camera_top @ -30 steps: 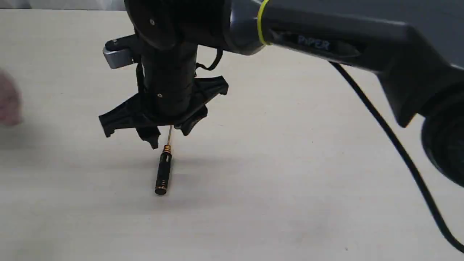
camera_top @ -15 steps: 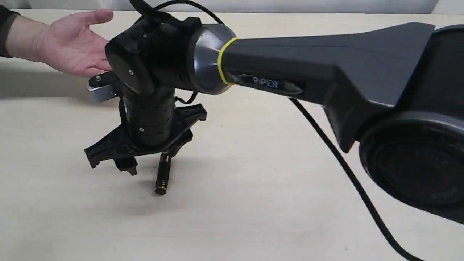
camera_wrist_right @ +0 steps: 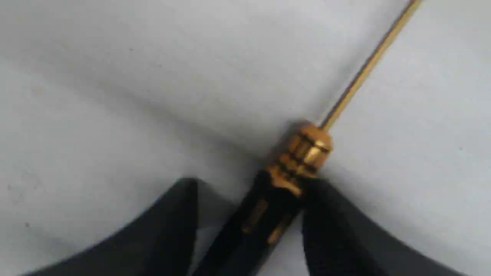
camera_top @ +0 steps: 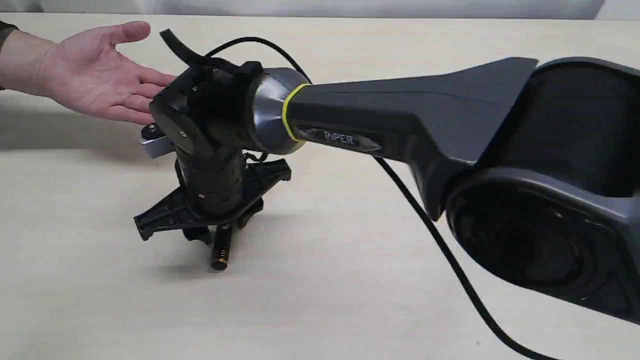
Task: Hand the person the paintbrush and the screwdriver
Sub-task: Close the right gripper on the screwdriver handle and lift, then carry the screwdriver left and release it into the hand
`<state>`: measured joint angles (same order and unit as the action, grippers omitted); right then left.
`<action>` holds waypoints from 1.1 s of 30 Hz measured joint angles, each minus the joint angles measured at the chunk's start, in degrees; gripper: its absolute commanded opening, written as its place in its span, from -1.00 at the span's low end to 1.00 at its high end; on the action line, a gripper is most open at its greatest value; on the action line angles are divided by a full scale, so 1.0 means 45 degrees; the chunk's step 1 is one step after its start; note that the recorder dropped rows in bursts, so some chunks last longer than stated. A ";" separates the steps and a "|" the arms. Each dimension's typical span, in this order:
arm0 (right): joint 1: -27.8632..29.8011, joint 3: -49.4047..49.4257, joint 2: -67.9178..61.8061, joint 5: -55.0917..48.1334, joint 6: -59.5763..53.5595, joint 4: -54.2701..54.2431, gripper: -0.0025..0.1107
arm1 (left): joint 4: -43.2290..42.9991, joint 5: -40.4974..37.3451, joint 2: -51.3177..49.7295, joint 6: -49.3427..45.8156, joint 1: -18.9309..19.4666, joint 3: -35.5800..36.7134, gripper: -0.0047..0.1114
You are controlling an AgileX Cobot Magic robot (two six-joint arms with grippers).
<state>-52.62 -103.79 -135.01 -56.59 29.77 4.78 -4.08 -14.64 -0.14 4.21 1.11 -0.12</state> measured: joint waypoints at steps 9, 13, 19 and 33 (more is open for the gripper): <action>-0.0027 -0.0049 0.0026 -0.0170 -0.0239 0.0000 -0.88 | 0.0000 0.0000 0.0000 0.0000 0.0000 0.0000 -0.92; -0.0028 0.0090 0.0348 -0.0346 -0.0620 -0.0134 -0.88 | 0.0000 0.0000 0.0000 0.0000 0.0000 0.0000 -0.92; -0.0028 0.0116 0.2114 -0.0438 -0.1042 -0.0257 -0.88 | 0.0000 0.0000 0.0000 0.0000 0.0000 0.0000 -0.92; -0.0028 0.0116 0.5118 0.3823 -0.1446 -0.0234 -0.88 | 0.0000 0.0000 0.0000 0.0000 0.0000 0.0000 -0.92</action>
<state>-52.75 -103.26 -111.98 -39.38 23.26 3.73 -4.08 -14.64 -0.14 4.21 1.11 -0.12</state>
